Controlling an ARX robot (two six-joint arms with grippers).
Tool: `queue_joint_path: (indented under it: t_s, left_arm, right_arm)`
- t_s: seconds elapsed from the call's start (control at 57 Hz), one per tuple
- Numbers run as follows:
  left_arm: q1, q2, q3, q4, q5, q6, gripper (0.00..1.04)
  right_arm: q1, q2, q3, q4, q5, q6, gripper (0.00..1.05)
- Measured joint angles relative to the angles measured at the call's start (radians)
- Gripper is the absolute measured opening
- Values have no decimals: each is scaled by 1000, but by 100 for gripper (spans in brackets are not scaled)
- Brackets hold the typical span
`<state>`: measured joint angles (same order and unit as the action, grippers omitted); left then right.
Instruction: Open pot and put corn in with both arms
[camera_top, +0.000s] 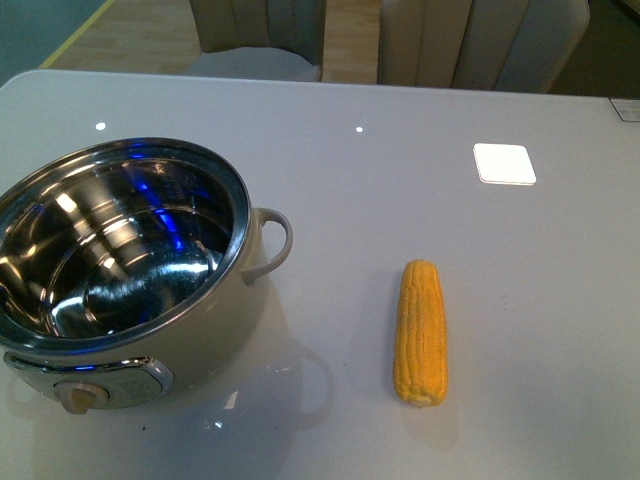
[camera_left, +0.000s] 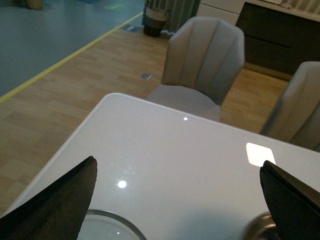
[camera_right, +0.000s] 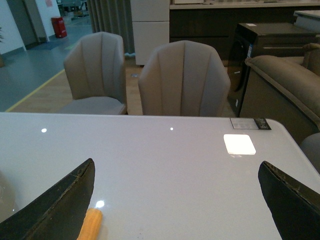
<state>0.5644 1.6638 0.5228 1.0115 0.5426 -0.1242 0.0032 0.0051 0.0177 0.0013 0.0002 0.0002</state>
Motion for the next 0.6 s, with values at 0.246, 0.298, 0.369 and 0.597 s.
queue_joint_path:
  t_s: [0.246,0.298,0.369,0.597]
  left_arm:
    - [-34,-332,-186,-71,82,-31,98]
    - [-34,-423,-227,-112,116,-42,98]
    - [-29,-517,-262,-153,147,-55,98]
    - [52,-779,-349,-315,276,-105,98]
  right_arm:
    - [0,0,0,0,0,0,96]
    - [0,0,0,0,0,0,96]
    - [0,0,0,0,0,0,96]
    - [0,0,0,0,0,0,96]
